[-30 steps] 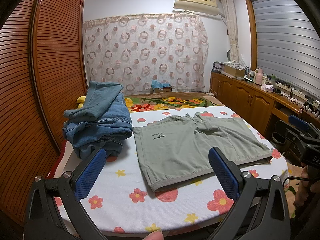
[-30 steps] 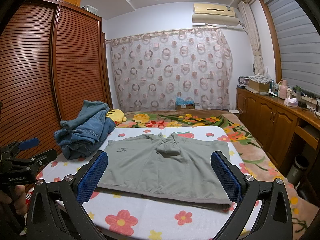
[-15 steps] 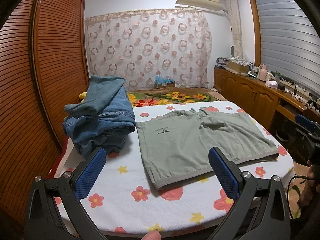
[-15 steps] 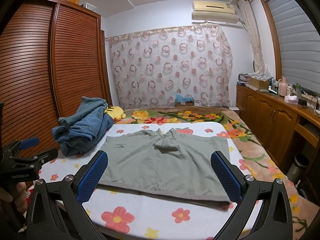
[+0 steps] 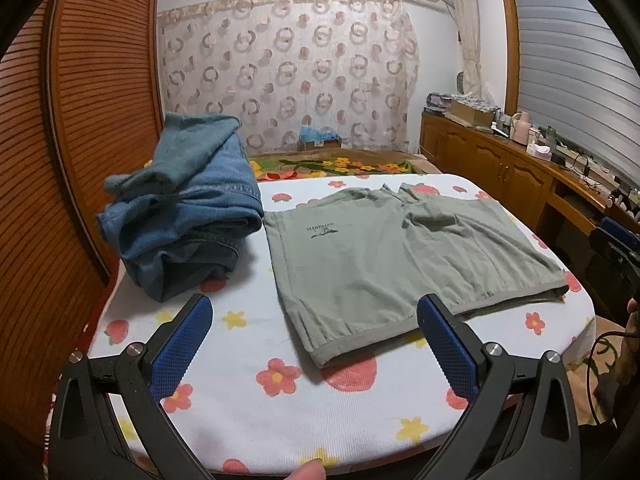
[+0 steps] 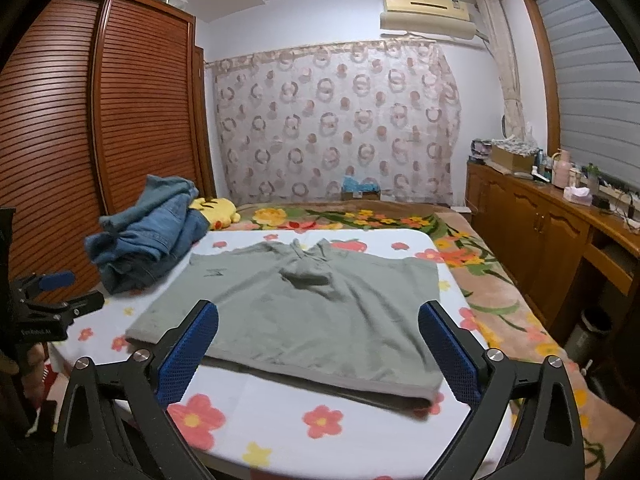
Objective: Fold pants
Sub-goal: 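Move the right tool toward the hem corner of the grey-green pants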
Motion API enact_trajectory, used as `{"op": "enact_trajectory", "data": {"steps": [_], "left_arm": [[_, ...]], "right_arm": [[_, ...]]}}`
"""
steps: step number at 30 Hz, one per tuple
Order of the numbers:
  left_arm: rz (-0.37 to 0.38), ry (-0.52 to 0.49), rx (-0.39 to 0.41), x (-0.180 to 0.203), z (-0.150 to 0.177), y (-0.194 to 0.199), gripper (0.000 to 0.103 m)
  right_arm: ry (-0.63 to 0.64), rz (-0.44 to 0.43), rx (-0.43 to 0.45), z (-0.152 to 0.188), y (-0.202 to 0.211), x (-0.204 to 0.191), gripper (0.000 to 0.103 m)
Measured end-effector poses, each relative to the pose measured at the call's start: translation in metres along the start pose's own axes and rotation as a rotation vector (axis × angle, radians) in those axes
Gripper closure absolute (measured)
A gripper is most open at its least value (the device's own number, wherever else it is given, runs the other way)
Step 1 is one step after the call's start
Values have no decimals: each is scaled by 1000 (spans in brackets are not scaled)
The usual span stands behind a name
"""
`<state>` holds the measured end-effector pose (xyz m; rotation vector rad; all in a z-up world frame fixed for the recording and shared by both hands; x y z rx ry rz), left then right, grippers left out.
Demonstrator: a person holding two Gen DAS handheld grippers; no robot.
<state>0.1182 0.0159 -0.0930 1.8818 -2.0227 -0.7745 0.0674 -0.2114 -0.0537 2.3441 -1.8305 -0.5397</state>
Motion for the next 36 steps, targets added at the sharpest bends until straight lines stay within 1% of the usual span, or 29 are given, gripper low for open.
{"op": "enact_trajectory", "data": {"steps": [4, 6, 11, 15, 18, 22, 25, 27, 29, 32, 36], "left_arm": [[21, -12, -9, 2, 6, -9, 1], [28, -20, -12, 2, 8, -14, 1], [56, -20, -40, 2, 16, -26, 1], [85, -37, -70, 6, 23, -36, 1], [88, -46, -92, 6, 29, -45, 1], [105, -32, -125, 2, 36, -57, 4], [119, -13, -146, -1, 42, -62, 7], [131, -3, -152, -3, 45, -64, 14], [152, 16, -165, -3, 49, -66, 23], [161, 43, -172, -7, 53, -68, 33], [156, 44, -184, -8, 58, -69, 42]], "right_arm": [[14, 6, -16, 0, -6, 5, 10], [19, 11, -29, 0, -9, 6, 16], [12, 25, -56, 0, -13, 11, 26], [-1, 40, -85, 3, -17, 12, 26], [-5, 56, -106, 0, -23, 13, 26], [-26, 72, -138, 2, -29, 14, 27], [-34, 80, -166, 2, -34, 14, 31], [-37, 83, -183, 2, -35, 14, 33], [-42, 86, -197, 2, -37, 16, 36], [-52, 86, -214, -1, -38, 17, 39], [-54, 92, -227, -7, -37, 16, 41]]}}
Point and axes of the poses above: each gripper's, at about its wrist camera, not at the fingertips, and y roughly against the way its jaws point, x to its right, z to its underside, the point moved 10 cm from there along -y, roughly the way its jaws point, and after that the axes turned 11 degrees about -y, right-handed, at the moved point
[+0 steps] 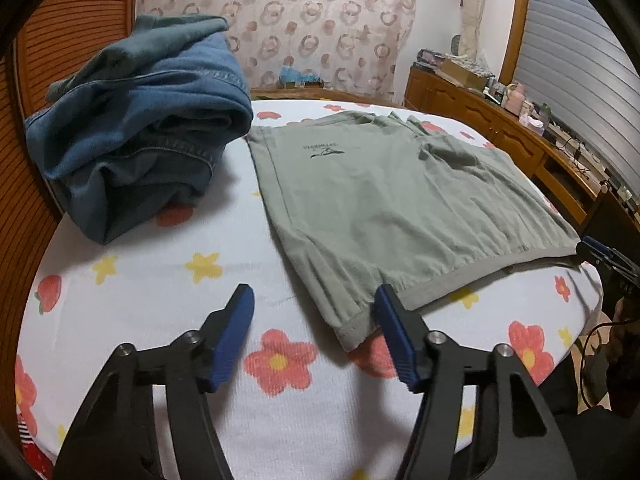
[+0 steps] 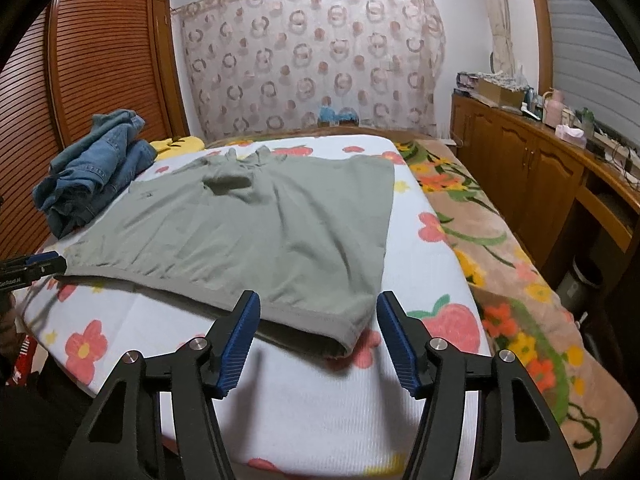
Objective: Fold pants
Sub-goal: 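Move the right tool toward the hem corner of the grey-green pants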
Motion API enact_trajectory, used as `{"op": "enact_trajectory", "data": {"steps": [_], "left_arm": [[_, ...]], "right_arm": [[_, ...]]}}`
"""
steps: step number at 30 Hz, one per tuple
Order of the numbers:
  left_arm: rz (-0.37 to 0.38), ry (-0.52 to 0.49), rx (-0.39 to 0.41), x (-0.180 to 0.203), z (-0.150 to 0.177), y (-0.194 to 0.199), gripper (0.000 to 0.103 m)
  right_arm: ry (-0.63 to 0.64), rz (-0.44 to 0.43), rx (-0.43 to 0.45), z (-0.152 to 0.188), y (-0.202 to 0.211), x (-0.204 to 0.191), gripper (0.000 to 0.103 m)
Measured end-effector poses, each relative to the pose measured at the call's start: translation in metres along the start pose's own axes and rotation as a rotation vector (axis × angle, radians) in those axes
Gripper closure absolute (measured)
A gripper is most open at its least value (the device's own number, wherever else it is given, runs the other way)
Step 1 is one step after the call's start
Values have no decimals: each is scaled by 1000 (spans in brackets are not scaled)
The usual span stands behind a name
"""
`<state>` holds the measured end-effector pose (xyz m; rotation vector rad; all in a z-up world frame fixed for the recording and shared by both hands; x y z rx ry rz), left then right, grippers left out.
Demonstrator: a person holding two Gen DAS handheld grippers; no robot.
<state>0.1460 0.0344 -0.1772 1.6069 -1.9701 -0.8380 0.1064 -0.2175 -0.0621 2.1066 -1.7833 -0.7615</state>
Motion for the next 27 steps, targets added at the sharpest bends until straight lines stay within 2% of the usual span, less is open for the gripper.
{"op": "enact_trajectory", "data": {"steps": [9, 14, 19, 21, 26, 27], "left_arm": [[14, -24, 0, 7, 4, 1, 53], [48, -33, -4, 14, 6, -1, 65], [59, -47, -6, 20, 6, -2, 69], [57, -52, -6, 20, 6, -2, 70], [66, -65, -4, 23, 6, -2, 76], [67, -67, -4, 23, 6, -2, 76]], "right_arm": [[-21, 22, -7, -1, 2, 7, 41], [-33, 12, -6, 1, 1, 10, 41], [-44, -9, -15, -2, -4, 11, 41], [-46, -15, -20, -1, -5, 11, 47], [-53, -17, -31, -2, -8, 13, 52], [-52, -17, -33, -1, -7, 15, 57]]}}
Point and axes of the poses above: each gripper's, at about its wrist camera, not at the fingertips, and y roughly against the way its jaws point, x to its right, z to its underside, the point moved 10 cm from there along -y, roughly the way its jaws point, and after that the axes turned 11 degrees about -y, right-handed, at the moved point
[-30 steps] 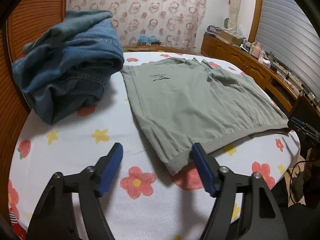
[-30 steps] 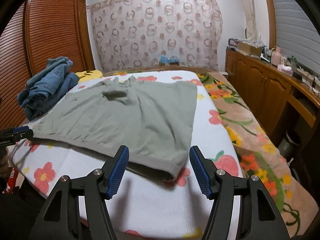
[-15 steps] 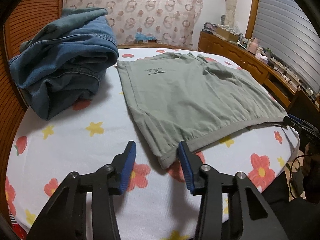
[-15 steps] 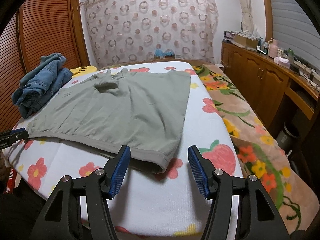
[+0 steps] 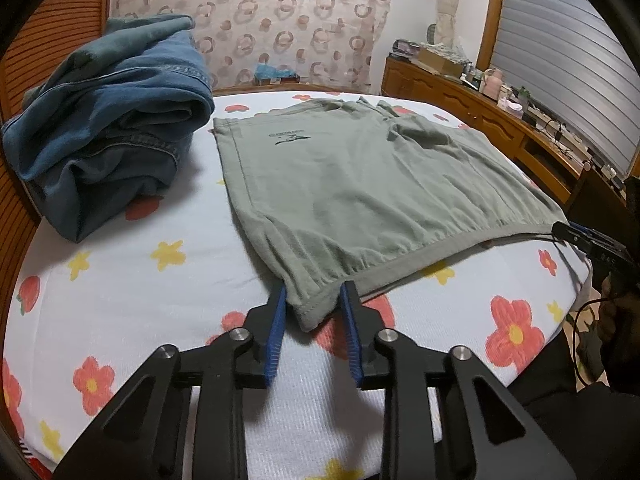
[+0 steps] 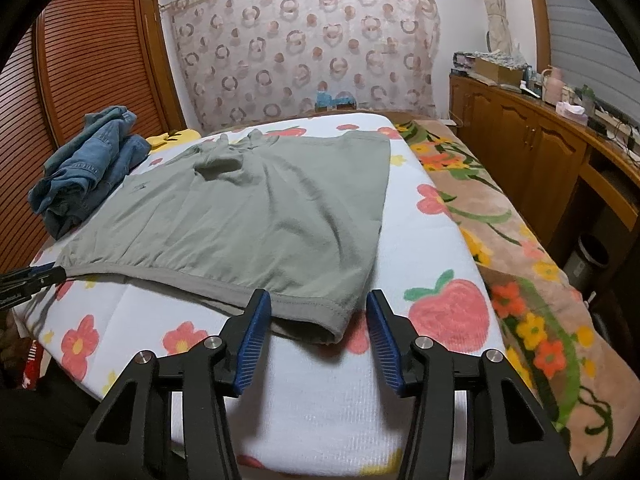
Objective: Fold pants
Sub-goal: 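Move the right tool toward the hem corner of the grey-green pants, then grasp the pants hem corner with the right tool and fold it over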
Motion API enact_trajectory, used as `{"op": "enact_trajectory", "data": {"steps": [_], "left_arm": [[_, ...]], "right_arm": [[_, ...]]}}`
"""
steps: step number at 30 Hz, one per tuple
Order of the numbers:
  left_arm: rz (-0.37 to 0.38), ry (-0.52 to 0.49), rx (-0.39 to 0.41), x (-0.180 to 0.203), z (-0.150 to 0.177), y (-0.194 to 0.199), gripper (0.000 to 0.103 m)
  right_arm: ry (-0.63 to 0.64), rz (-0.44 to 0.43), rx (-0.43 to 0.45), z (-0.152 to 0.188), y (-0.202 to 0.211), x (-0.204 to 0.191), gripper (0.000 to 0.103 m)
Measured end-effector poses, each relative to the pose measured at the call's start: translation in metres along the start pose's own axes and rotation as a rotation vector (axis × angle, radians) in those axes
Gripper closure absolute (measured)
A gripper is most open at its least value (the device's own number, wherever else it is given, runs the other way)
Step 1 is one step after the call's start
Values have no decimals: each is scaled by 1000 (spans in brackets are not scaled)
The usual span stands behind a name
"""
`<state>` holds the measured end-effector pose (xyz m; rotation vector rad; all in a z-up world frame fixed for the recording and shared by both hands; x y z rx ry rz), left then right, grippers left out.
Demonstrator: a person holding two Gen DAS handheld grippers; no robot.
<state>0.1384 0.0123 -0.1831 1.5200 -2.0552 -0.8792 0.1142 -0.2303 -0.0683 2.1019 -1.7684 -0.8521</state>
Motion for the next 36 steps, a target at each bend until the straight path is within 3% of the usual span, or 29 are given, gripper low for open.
{"op": "enact_trajectory", "data": {"steps": [2, 6, 8, 24, 31, 36], "left_arm": [[12, -1, 2, 2, 0, 0, 88], [18, -3, 8, 2, -3, 3, 92], [29, -1, 17, 5, -4, 8, 94], [74, -43, 53, 28, -10, 57, 95], [67, -43, 42, 29, -6, 54, 95], [46, -44, 37, 21, -9, 55, 86]], "right_arm": [[-1, -3, -5, -2, -1, -1, 66], [24, -1, -8, -5, 2, -5, 89], [31, -15, -7, -9, 5, -7, 91], [54, -42, 57, -14, 58, -8, 96], [39, -51, 60, -9, 61, -4, 96], [57, -57, 62, -15, 59, -12, 96]]}}
Point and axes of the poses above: each gripper's, at about its wrist camera, not at the fingertips, and y roughly against the way its jaws point, x to its right, z to its underside, the point moved 10 cm from there along -y, roughly the way its jaws point, and after that the axes turned 11 degrees about -y, right-handed, at the moved point
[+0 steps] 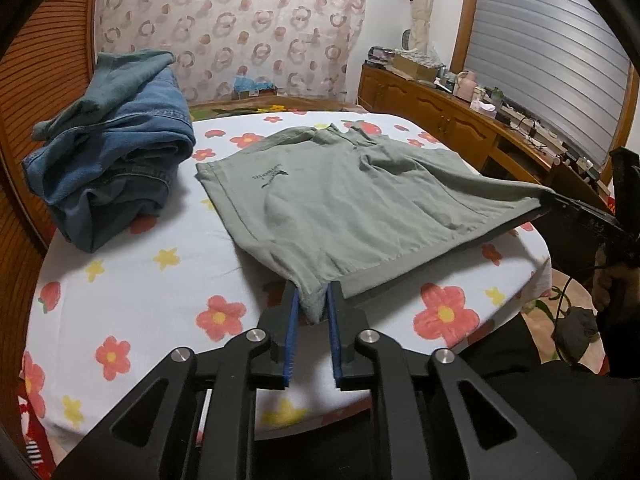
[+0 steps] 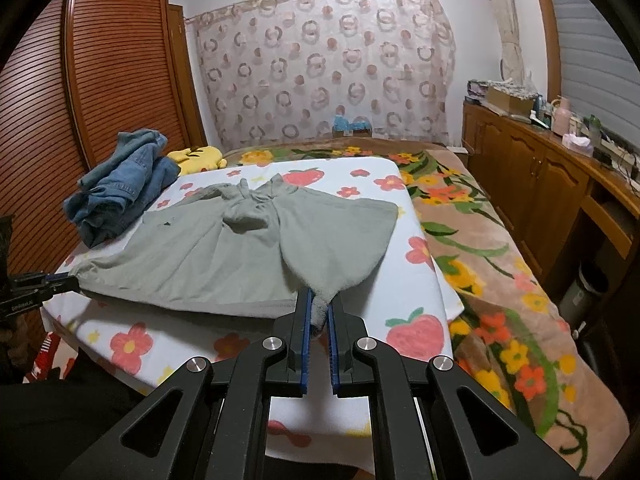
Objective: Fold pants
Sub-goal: 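Grasp the pants hem corner with the right tool and fold it over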
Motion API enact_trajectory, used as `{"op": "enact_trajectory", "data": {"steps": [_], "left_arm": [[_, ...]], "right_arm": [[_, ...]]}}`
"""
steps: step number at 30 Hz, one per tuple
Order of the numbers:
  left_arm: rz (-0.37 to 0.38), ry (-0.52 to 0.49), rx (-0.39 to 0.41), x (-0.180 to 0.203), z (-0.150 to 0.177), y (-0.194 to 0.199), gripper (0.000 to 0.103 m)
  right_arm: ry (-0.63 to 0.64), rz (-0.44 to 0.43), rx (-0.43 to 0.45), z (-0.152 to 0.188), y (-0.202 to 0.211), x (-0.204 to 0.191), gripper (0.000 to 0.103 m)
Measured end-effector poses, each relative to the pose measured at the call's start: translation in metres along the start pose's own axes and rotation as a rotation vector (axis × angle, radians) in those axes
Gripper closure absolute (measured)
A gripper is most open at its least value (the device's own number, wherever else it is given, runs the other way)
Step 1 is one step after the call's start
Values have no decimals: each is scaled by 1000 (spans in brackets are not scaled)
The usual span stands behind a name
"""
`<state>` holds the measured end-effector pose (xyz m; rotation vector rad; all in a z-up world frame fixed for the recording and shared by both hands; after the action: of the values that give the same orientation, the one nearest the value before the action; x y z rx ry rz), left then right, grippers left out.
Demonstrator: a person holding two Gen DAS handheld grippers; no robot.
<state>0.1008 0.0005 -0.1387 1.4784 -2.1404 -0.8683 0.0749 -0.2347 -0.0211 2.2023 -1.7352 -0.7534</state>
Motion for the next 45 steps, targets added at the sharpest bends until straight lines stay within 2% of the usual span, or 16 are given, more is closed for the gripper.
{"op": "enact_trajectory", "data": {"steps": [5, 8, 9, 10, 11, 13, 19, 27, 36, 40, 45], "left_arm": [[-49, 2, -9, -13, 1, -1, 58], [-54, 18, 0, -21, 0, 0, 51], [-61, 19, 0, -24, 0, -1, 46], [-72, 19, 2, -26, 0, -1, 36], [-76, 17, 4, -28, 0, -1, 29], [-76, 17, 7, -30, -1, -3, 23], [-69, 31, 5, -37, -2, -11, 21], [-81, 50, 15, -46, -2, -10, 21], [-105, 73, 16, -57, 3, -5, 21], [-114, 81, 15, -59, 4, -5, 21], [-120, 84, 4, -59, 7, -8, 21]], "right_arm": [[12, -13, 1, -7, -3, -5, 96], [24, -21, 2, -9, -5, -9, 96], [26, -27, 3, -10, -6, -11, 96], [28, -33, 5, -11, -7, -13, 96], [29, -39, 6, -12, -8, -14, 96], [35, -58, 11, -14, -11, -19, 96], [56, -126, 0, -15, -31, -46, 96], [135, -241, -29, -15, -56, -101, 96], [203, -411, -91, -12, -69, -156, 96], [233, -461, -108, -9, -70, -167, 96], [246, -450, -158, 6, -85, -153, 96]]}}
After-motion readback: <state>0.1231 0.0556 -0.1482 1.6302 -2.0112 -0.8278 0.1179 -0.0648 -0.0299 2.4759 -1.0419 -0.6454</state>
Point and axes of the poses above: each gripper's, at about its wrist camera, not at the fingertips, and y roughly against the way its jaws point, x to its right, z to its underside, the point moved 10 cm from there along -y, roughly the way its jaws point, and after that the axes turned 11 degrees about -y, right-handed, at the moved point
